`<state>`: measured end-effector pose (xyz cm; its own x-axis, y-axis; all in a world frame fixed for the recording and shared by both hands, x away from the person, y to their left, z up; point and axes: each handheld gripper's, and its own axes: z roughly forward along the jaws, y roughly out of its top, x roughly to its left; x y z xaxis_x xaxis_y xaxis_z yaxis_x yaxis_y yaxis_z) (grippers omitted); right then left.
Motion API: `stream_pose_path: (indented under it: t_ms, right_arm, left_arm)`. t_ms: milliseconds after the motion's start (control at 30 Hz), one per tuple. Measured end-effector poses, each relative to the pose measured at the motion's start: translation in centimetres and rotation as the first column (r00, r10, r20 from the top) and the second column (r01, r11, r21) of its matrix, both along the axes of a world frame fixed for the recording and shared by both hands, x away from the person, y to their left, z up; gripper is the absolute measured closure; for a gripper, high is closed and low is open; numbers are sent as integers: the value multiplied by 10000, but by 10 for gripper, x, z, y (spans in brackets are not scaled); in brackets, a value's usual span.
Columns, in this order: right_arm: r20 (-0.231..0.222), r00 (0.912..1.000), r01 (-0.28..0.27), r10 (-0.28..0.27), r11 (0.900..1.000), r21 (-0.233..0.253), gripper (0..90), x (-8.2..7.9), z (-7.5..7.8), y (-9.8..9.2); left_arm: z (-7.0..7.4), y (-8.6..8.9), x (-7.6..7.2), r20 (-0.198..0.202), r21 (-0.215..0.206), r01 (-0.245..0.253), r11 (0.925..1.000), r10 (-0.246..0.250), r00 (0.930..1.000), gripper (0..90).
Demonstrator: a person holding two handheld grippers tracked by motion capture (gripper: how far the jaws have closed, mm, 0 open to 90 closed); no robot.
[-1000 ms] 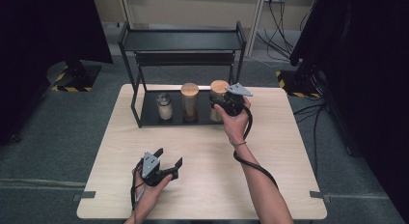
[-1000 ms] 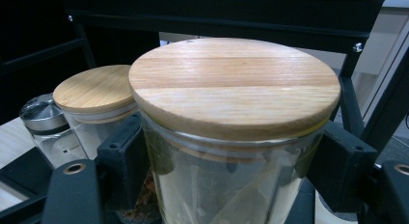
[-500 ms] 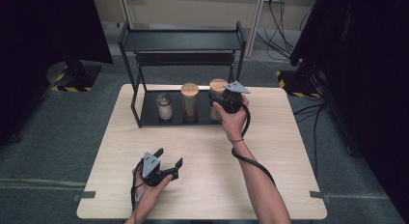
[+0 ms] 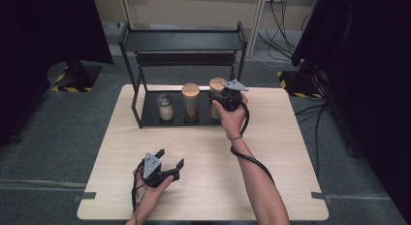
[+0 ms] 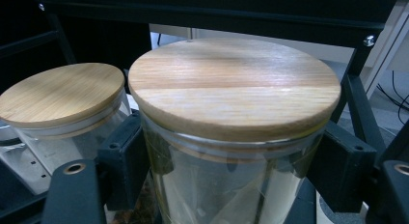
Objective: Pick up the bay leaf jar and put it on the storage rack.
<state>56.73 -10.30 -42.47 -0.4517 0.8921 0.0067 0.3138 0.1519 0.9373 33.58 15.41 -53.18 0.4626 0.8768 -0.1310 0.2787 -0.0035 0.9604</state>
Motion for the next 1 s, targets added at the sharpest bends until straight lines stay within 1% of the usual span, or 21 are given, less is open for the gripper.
stream_pose_path:
  t_ms: [533, 1000]
  right_arm:
    - [-299, 9995, 109, -112, 9999, -102, 252, 10, -11, 5]
    - [-500, 9985, 217, -228, 9995, -226, 252, 15, -19, 5]
  left_arm:
    - [0, 0, 0, 24, 24, 15, 10000, -15, 10000, 130]
    - [0, -2, 0, 13, -57, 60, 10000, -60, 10000, 130]
